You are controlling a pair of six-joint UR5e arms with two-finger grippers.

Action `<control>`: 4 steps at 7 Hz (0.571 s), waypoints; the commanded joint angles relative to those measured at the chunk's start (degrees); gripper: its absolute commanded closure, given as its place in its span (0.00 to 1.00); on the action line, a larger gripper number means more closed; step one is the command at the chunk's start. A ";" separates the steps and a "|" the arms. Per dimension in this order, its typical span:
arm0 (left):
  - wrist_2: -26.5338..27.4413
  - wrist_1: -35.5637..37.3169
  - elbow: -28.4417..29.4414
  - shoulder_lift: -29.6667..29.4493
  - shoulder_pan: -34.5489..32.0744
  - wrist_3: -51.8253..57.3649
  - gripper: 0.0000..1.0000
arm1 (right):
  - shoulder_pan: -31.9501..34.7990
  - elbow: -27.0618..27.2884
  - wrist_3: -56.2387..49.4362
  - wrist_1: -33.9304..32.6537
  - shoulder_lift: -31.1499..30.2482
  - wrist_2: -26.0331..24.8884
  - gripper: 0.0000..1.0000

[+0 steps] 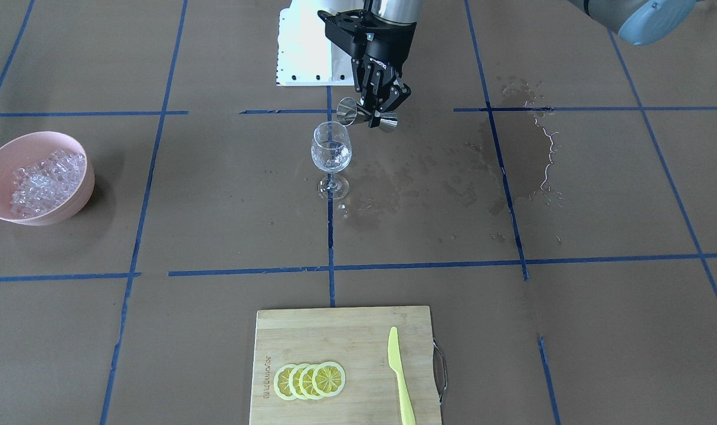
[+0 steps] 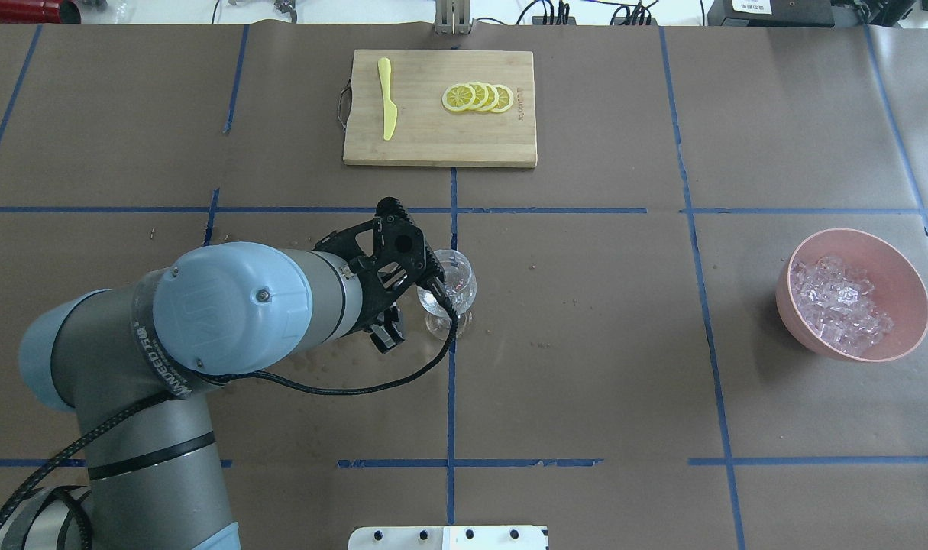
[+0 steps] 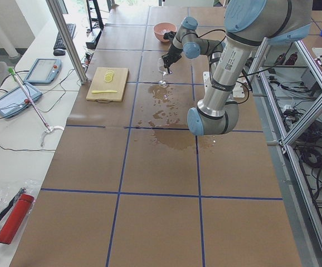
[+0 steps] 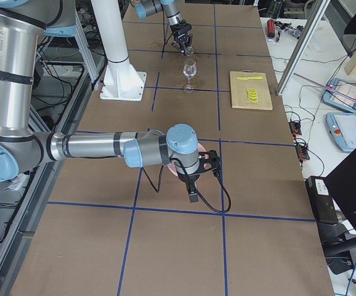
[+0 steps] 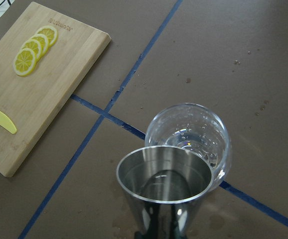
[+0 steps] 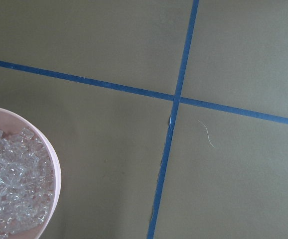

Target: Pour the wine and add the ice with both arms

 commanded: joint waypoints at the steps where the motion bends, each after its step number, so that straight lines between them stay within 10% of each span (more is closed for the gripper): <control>1: 0.01 5.98 0.09 -2.84 0.18 0.10 1.00 | 0.00 0.07 -0.02 0.09 -0.30 0.00 0.00; 4: 0.10 12.59 0.62 -5.66 0.45 0.19 1.00 | 0.09 0.16 -0.02 0.09 -0.30 0.00 0.00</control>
